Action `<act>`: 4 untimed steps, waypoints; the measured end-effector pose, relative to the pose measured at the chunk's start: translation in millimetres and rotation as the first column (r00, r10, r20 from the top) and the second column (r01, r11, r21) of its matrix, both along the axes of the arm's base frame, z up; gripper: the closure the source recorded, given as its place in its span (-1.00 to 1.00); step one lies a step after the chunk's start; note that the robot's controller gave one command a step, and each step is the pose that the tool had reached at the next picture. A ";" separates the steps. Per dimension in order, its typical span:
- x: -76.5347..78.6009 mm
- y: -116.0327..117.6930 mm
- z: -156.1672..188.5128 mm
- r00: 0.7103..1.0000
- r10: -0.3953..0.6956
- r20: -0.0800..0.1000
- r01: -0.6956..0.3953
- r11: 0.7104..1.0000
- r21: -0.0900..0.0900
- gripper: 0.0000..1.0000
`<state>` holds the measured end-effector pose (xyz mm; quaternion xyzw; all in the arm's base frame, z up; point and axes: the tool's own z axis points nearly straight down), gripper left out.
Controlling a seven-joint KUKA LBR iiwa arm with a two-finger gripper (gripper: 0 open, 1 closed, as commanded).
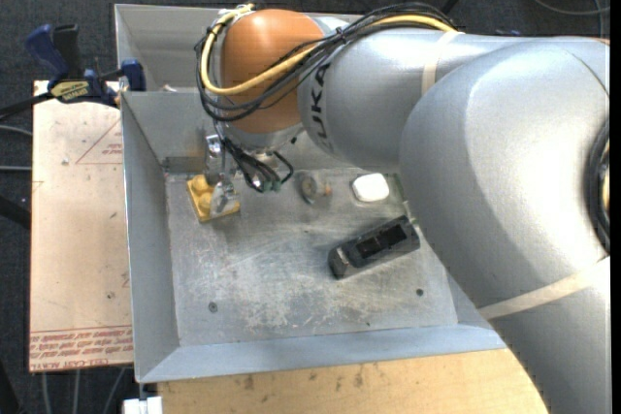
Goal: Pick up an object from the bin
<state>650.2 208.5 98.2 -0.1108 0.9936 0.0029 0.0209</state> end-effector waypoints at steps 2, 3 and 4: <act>-0.1 0.0 0.0 1.000 0.000 -0.001 0.000 1.000 0.000 1.00; -0.2 0.1 0.1 1.000 0.000 -0.001 0.000 1.000 0.000 1.00; -0.5 0.4 0.1 1.000 0.000 -0.003 0.000 1.000 0.000 1.00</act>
Offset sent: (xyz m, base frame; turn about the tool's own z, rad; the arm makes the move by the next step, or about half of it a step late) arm -0.0260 0.0223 0.2953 -0.2179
